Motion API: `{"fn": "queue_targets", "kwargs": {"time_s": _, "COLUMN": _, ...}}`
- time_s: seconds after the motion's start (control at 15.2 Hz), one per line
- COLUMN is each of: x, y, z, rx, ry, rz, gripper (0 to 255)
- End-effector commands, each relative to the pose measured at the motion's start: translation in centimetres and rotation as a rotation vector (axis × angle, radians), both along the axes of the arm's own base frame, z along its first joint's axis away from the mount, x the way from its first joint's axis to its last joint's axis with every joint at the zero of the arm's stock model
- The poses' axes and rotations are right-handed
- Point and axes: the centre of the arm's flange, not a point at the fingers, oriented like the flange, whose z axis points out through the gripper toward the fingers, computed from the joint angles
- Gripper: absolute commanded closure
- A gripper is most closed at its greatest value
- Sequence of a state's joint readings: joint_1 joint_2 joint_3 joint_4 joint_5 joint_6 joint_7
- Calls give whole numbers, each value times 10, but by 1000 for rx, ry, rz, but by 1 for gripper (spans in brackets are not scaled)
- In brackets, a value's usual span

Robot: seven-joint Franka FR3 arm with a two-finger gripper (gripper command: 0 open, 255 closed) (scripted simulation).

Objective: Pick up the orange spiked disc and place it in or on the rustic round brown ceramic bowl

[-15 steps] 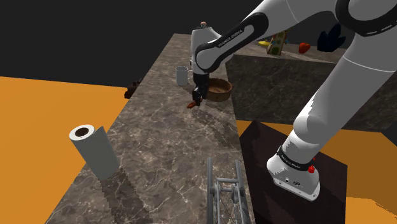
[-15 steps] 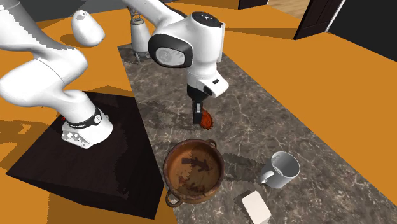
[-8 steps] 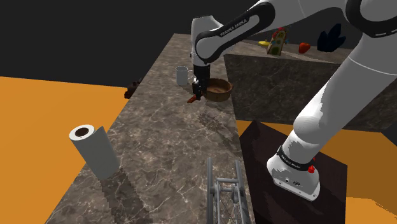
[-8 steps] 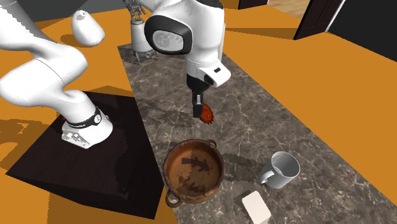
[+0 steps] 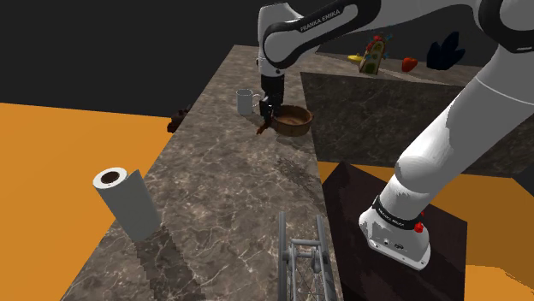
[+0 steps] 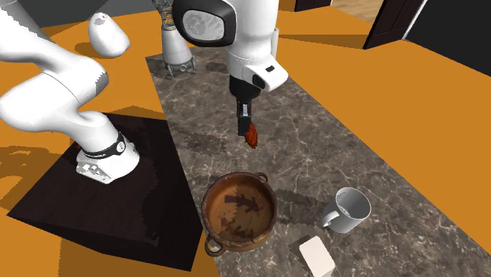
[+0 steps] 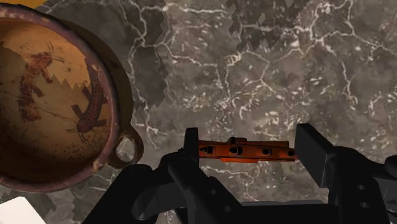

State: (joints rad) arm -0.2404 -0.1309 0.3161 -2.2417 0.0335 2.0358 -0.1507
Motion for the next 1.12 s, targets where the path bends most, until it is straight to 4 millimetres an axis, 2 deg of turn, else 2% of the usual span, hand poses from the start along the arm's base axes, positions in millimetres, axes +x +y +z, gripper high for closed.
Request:
{"fn": "queue_targets", "kwargs": {"time_s": 0.0, "x": 1, "y": -1, "z": 12, "rx": 0, "ry": 0, "rz": 0, "gripper": 255}}
{"fn": "queue_targets", "kwargs": {"time_s": 0.07, "x": 1, "y": -1, "z": 16, "rx": 0, "ry": 0, "rz": 0, "gripper": 255}}
{"fn": "queue_targets", "kwargs": {"time_s": 1.06, "x": -10, "y": -198, "z": 28, "rx": 0, "ry": 0, "rz": 0, "gripper": 255}}
